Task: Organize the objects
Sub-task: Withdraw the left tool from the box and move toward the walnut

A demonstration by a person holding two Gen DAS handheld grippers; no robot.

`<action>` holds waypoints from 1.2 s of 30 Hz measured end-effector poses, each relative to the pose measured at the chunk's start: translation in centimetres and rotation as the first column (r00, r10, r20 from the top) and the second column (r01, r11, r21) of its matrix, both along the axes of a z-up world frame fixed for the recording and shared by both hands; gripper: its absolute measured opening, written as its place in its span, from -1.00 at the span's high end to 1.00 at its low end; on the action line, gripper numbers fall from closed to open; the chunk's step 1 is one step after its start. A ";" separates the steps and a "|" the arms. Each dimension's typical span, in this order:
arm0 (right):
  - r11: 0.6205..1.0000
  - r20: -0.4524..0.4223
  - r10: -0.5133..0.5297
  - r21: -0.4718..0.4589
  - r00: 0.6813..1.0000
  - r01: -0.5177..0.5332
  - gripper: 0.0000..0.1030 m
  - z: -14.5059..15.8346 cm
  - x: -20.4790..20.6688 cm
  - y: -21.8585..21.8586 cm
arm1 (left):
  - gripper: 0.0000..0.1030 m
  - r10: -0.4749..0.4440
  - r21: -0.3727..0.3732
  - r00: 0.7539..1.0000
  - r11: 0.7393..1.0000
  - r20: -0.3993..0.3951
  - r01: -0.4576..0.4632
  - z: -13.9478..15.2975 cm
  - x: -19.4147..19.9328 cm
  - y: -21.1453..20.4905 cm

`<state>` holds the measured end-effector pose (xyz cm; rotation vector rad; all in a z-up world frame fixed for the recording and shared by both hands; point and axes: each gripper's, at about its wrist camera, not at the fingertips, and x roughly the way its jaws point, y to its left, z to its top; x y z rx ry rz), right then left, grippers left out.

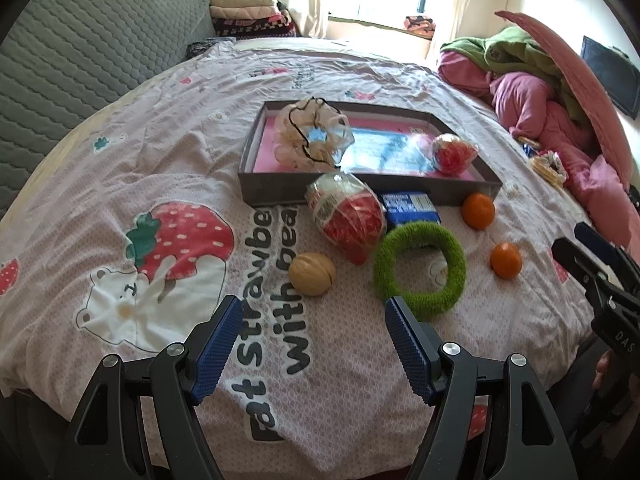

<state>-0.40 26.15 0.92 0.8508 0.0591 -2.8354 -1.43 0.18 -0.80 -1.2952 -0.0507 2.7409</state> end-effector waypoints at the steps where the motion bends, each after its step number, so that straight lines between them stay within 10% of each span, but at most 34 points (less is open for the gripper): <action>1: 1.000 0.005 0.000 0.001 1.000 0.000 -0.44 -0.1 0.0 0.0 | -0.46 -0.001 -0.001 1.000 1.000 0.001 0.001 -0.1 0.1 0.0; 36: 1.000 0.199 -0.013 -0.009 0.980 0.015 -0.44 -3.6 -1.0 0.0 | -0.46 -0.014 0.021 0.996 1.000 0.093 0.012 -2.8 0.2 -0.3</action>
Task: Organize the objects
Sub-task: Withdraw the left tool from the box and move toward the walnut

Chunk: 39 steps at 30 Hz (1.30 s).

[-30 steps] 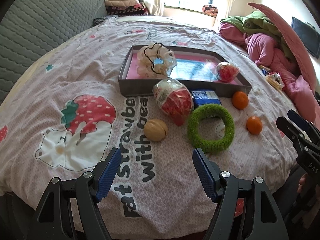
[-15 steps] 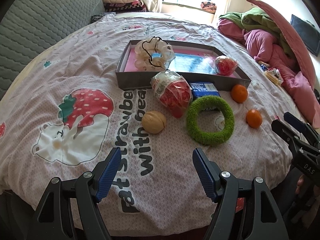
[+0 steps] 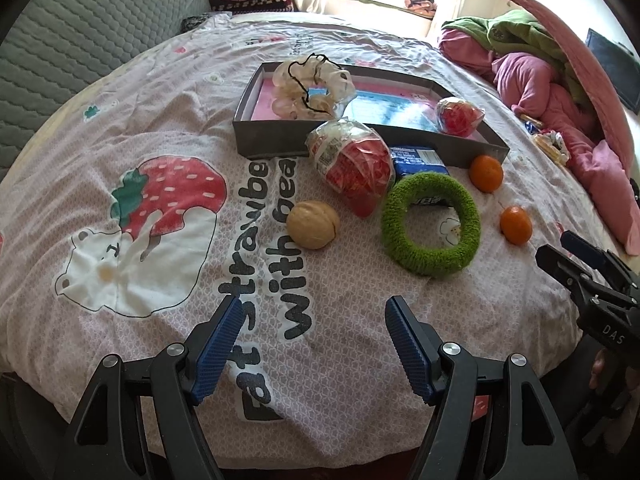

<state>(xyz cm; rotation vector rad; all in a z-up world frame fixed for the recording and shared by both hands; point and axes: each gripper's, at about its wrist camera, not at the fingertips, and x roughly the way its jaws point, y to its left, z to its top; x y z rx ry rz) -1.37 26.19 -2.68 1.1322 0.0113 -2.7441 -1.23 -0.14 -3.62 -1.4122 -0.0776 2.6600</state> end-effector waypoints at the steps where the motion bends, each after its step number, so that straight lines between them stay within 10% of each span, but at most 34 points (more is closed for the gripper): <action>1: 1.000 0.007 -0.001 -0.003 1.000 0.001 -0.44 -0.1 -0.1 0.1 | -0.46 -0.001 0.001 1.000 1.000 0.003 0.001 -0.1 0.0 0.0; 39: 0.999 0.089 -0.022 0.028 0.996 0.019 -0.44 -2.7 -3.0 -1.0 | -0.46 0.021 -0.011 0.999 1.000 -0.050 -0.022 -1.8 -3.8 0.4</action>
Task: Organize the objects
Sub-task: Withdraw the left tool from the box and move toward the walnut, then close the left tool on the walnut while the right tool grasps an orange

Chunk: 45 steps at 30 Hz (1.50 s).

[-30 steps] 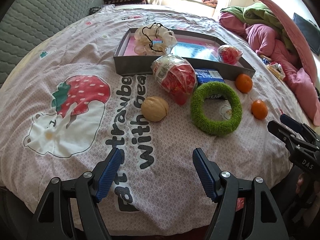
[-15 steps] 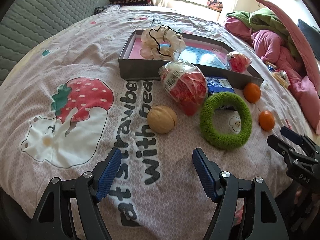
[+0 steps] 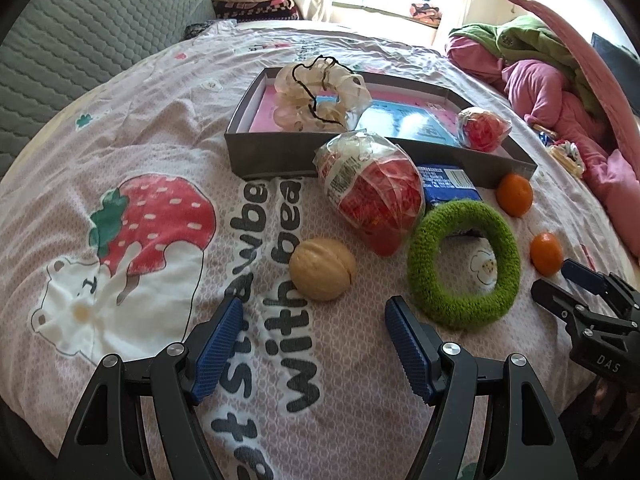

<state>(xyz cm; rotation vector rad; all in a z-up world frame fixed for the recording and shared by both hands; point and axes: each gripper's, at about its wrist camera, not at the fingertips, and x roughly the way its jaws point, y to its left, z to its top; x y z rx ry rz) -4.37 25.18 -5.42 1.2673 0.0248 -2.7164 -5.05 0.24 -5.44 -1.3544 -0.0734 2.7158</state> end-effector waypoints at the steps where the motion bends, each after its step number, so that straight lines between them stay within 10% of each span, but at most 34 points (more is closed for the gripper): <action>1: 1.000 0.001 0.000 0.005 1.000 0.000 -0.43 -0.1 -0.1 -0.1 | -0.46 0.002 0.001 1.000 1.000 -0.004 -0.002 0.0 -0.2 0.0; 19: 1.000 0.008 0.008 0.008 1.000 -0.008 -0.25 -0.9 -1.7 0.0 | -0.45 0.004 0.020 0.999 1.000 -0.042 -0.003 -0.7 -2.1 -0.7; 29: 1.000 0.007 0.006 -0.027 1.000 -0.006 -0.05 -1.1 -2.3 0.2 | 0.09 -0.008 0.025 0.998 1.000 -0.059 0.009 -0.5 -2.5 -0.4; 45: 1.000 -0.027 0.011 0.009 1.000 -0.011 0.27 -0.8 -1.8 -0.1 | 0.31 -0.045 0.018 0.996 0.999 -0.078 0.047 -0.6 -2.2 0.1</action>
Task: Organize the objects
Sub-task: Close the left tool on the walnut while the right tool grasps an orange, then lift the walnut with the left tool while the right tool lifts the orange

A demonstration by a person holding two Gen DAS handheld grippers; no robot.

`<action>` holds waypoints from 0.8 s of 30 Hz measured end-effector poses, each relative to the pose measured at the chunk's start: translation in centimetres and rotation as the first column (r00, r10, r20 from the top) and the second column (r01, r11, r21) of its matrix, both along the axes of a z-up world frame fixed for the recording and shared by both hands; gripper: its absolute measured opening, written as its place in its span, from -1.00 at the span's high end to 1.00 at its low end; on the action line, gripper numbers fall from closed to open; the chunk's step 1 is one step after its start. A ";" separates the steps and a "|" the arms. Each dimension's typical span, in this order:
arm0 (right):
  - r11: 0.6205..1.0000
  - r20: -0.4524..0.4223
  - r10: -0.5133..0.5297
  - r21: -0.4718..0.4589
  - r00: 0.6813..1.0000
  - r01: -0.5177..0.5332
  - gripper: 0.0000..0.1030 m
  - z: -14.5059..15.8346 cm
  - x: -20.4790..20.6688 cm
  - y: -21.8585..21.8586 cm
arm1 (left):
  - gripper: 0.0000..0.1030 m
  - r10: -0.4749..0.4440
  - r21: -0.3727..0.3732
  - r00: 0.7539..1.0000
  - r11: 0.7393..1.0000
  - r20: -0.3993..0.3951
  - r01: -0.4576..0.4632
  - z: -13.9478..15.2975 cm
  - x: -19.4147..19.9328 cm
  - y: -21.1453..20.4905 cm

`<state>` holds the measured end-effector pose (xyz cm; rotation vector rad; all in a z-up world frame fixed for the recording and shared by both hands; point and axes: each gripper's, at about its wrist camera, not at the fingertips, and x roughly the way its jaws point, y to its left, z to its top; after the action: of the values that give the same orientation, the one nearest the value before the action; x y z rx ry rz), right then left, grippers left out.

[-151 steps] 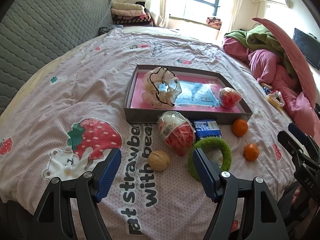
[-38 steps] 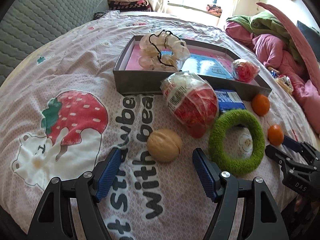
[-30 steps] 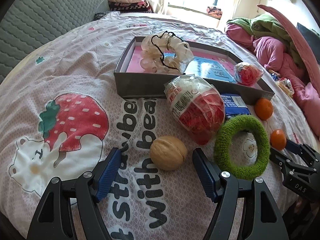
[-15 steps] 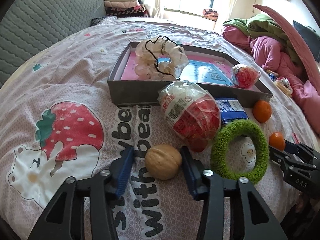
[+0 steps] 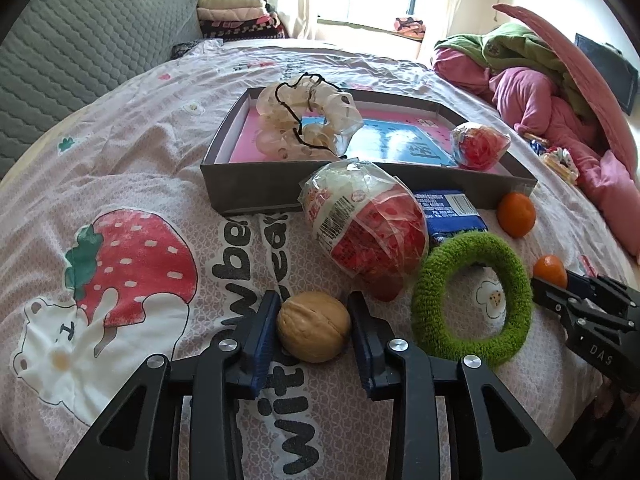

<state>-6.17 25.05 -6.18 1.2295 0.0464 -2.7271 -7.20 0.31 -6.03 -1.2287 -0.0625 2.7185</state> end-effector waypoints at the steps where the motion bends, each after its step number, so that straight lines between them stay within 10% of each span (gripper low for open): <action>1: 1.000 -0.001 -0.001 -0.002 1.000 0.001 0.28 0.0 0.0 0.0 | 0.31 0.001 0.012 1.000 1.000 -0.003 -0.001 0.1 0.1 -0.2; 24: 0.993 -0.151 0.112 -0.020 0.982 -0.116 0.28 2.7 2.4 -2.0 | 0.31 0.005 0.006 0.997 1.000 -0.077 -0.005 2.9 3.7 -0.3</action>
<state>-3.75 23.01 -3.46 0.9808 0.0912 -2.7045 -3.47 -0.01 -3.14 -1.1228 -0.0645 2.7648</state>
